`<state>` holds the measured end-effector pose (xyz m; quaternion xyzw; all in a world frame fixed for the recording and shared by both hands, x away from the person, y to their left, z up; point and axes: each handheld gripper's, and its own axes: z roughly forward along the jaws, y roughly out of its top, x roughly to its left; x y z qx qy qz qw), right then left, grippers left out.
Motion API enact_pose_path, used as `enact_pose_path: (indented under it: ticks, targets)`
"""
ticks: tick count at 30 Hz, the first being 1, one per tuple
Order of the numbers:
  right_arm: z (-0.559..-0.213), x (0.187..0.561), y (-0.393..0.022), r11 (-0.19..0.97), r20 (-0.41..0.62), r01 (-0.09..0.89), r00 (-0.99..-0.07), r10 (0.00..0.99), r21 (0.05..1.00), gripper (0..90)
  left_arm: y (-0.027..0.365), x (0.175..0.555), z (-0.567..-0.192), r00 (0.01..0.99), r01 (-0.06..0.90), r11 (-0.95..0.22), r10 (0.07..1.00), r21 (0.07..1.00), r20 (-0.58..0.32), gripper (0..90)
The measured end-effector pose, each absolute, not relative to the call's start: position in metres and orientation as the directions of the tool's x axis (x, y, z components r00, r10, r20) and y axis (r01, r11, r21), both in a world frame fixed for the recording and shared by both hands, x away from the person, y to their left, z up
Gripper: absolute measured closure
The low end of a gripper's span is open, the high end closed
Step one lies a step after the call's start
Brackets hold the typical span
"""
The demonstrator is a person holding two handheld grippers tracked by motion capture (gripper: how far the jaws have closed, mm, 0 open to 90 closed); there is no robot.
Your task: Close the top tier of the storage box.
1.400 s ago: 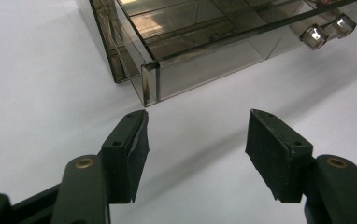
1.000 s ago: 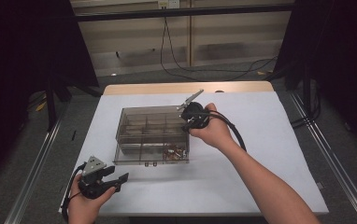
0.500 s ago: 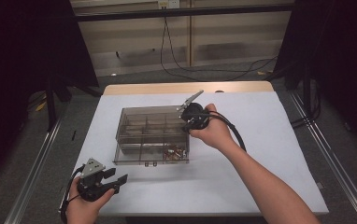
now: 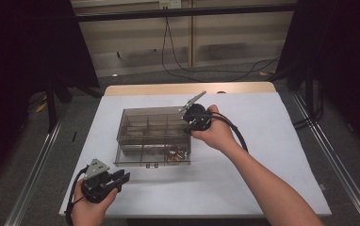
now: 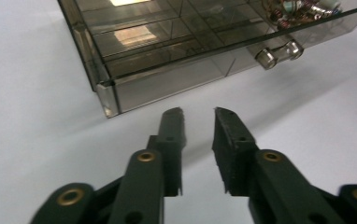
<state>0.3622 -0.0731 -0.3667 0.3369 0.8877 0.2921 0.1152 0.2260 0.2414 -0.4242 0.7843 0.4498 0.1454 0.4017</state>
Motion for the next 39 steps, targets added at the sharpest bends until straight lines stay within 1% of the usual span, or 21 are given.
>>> enact_pose_path:
  ticks: [5,14,23,29,39]
  targets:
    - [-0.367,0.362,-0.074,0.6,-0.008,0.527,-0.747,0.665,0.602,90.0,0.235,0.227,-0.424,0.552,0.587,-0.272,0.824,0.763,-0.131,81.4]
    - [-0.367,0.362,-0.073,0.604,-0.019,0.523,-0.747,0.665,0.602,90.0,0.227,0.231,-0.424,0.549,0.59,-0.267,0.824,0.762,-0.137,89.4]
    - [-0.367,0.362,-0.074,0.597,-0.007,0.531,-0.744,0.669,0.602,90.0,0.222,0.23,-0.421,0.536,0.599,-0.251,0.831,0.76,-0.148,90.0]
    - [-0.367,0.362,-0.073,0.595,-0.007,0.533,-0.742,0.671,0.602,90.0,0.216,0.231,-0.421,0.531,0.59,-0.247,0.836,0.768,-0.138,90.0]
    - [-0.367,0.362,-0.074,0.586,0.001,0.542,-0.734,0.679,0.602,90.0,0.205,0.233,-0.423,0.546,0.58,-0.259,0.827,0.773,-0.133,90.0]
